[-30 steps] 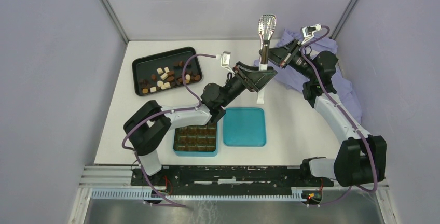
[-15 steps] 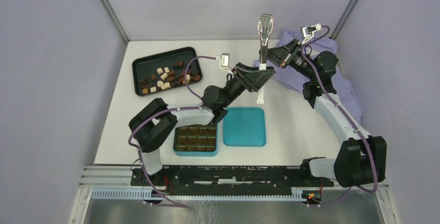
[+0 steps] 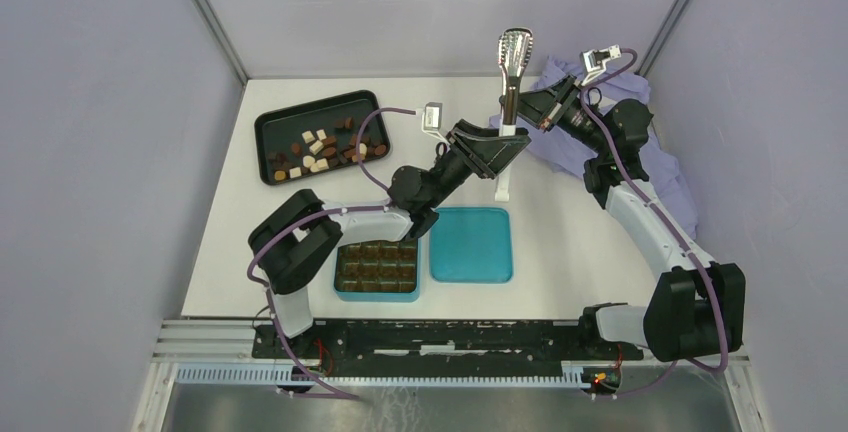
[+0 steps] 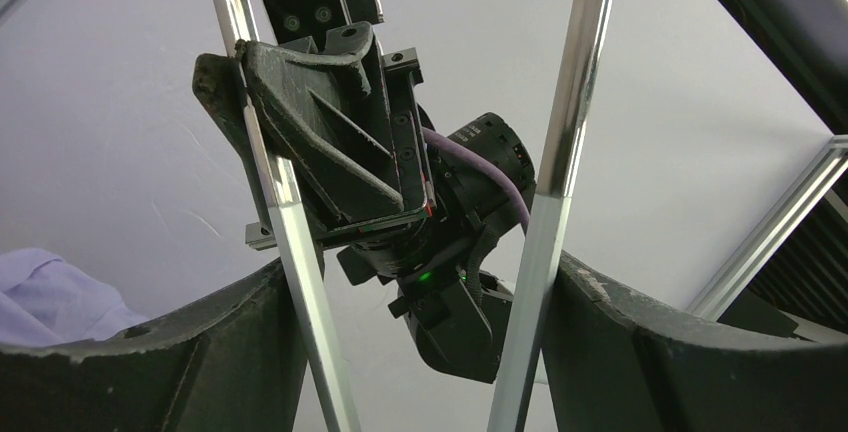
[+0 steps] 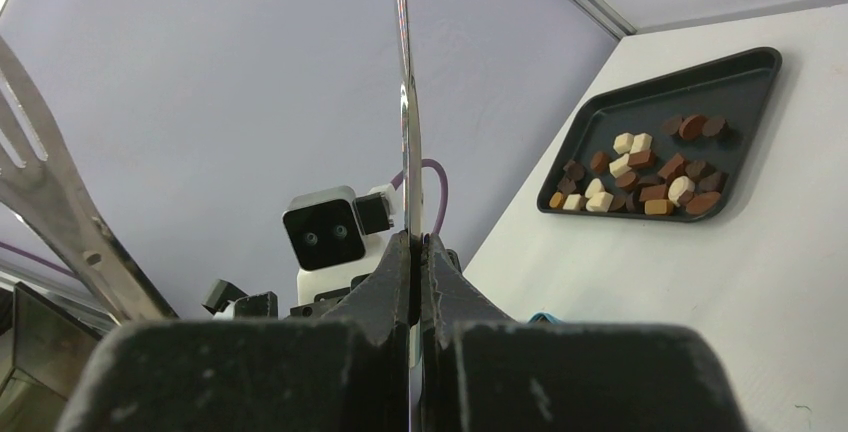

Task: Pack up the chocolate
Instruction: Pick up the clamp at the center of the board.

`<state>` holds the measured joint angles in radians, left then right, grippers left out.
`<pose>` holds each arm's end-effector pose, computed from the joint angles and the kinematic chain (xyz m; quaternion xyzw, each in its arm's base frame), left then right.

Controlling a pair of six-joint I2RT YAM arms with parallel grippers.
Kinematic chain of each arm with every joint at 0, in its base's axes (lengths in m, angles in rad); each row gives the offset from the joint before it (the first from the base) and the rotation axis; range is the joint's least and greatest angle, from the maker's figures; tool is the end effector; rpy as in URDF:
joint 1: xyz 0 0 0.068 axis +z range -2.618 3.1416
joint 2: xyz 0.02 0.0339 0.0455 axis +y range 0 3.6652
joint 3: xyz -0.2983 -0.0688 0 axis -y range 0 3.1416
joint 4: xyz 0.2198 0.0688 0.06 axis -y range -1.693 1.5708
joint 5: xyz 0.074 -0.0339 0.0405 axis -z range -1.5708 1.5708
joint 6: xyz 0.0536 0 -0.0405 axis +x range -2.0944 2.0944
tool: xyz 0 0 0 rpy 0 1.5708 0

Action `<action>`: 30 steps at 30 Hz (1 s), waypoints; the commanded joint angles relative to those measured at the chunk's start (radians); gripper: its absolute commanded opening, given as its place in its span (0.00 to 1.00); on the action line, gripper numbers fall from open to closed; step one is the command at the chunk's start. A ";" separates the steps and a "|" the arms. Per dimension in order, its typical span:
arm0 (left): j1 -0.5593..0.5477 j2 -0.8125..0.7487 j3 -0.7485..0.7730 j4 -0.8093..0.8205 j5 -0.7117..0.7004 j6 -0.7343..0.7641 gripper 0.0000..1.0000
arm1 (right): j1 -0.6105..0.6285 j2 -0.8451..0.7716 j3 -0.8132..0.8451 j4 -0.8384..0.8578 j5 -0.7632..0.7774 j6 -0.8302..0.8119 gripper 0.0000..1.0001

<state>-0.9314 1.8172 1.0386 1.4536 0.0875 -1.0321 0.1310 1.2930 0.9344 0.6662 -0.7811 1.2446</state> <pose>0.2295 -0.3164 0.3708 0.0176 0.4341 -0.7593 0.4845 0.2646 0.0729 0.4133 0.0277 0.6259 0.6475 0.4339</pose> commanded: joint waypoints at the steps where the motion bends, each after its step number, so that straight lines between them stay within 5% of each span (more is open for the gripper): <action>1: -0.005 -0.043 0.023 0.127 0.015 -0.023 0.81 | 0.004 -0.016 0.004 0.038 0.003 -0.003 0.01; 9: -0.005 -0.045 0.014 0.138 -0.004 -0.021 0.75 | 0.005 -0.018 0.001 0.041 0.005 0.016 0.01; 30: -0.006 -0.065 -0.038 0.161 -0.110 0.026 0.85 | -0.003 -0.017 0.032 0.095 0.019 0.047 0.00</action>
<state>-0.9337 1.8069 1.0103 1.4998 0.0311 -1.0317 0.1326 1.2930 0.9344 0.6846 -0.7803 1.2785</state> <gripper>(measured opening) 0.848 0.022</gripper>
